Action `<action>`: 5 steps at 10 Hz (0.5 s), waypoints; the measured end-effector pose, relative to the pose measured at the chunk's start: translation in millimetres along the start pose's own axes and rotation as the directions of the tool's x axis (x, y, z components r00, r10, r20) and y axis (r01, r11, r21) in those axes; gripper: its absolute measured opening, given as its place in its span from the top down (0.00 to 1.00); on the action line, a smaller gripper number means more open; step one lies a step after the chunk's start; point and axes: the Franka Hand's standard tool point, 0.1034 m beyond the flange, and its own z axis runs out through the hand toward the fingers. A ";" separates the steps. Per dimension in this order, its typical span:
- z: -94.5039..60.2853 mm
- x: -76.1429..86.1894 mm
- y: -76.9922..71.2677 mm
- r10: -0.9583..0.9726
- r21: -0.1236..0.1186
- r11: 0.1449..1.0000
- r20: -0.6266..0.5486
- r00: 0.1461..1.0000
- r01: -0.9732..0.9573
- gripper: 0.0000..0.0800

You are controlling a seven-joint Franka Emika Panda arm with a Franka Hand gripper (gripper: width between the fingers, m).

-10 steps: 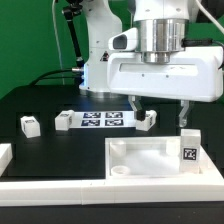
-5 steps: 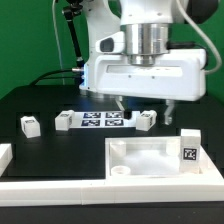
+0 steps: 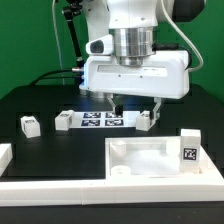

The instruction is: Assemble square table

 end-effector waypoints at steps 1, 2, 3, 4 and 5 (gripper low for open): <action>4.7 -9.1 12.0 0.002 -0.016 1.000 0.072 0.997 0.000 0.19; 9.2 -22.6 27.8 0.016 -0.035 0.999 0.173 0.985 -0.010 0.19; 12.8 -37.2 43.6 0.044 -0.059 0.998 0.280 0.959 -0.029 0.19; 14.0 -46.0 52.0 0.092 -0.054 0.996 0.353 0.931 -0.078 0.19; 13.8 -61.8 52.0 0.125 -0.084 0.992 0.426 0.896 -0.099 0.19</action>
Offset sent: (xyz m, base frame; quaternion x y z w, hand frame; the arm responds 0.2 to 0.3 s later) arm -0.0578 0.0056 -0.0141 0.0854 -0.2737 0.0964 0.9532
